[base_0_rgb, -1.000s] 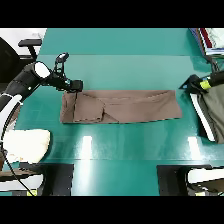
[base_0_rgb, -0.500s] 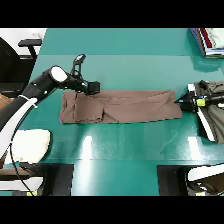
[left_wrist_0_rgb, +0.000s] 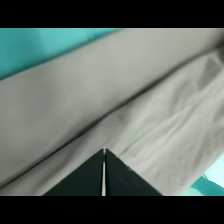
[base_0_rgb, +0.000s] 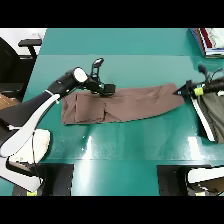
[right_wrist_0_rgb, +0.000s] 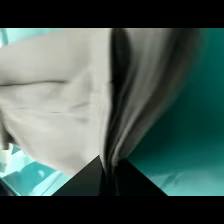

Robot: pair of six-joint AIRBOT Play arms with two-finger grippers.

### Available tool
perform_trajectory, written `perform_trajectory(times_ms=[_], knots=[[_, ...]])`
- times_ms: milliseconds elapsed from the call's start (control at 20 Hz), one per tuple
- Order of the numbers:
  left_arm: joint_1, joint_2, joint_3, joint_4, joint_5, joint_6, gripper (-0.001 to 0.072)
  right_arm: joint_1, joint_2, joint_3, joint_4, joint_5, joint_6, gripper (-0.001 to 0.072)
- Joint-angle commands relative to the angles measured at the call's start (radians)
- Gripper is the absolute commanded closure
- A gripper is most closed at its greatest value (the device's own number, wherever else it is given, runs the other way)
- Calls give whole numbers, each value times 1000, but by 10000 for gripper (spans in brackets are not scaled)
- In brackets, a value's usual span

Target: Fold the shirts.

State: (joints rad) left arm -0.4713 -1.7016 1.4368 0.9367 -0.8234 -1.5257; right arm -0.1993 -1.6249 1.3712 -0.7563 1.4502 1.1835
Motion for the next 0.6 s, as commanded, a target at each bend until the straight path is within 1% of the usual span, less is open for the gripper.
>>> perform_trajectory(times_ms=[0, 200, 550], knots=[[-44, -106, 109, -2, -19, -15, 682, 90, 126, 112, 5, 3, 49, 698], [-76, -183, 171, -3, -32, -44, 682, 212, 212, 213, 6, -18, 120, 698], [-92, -192, 171, 13, -61, -44, 682, 411, 217, 390, 6, -43, 172, 698]])
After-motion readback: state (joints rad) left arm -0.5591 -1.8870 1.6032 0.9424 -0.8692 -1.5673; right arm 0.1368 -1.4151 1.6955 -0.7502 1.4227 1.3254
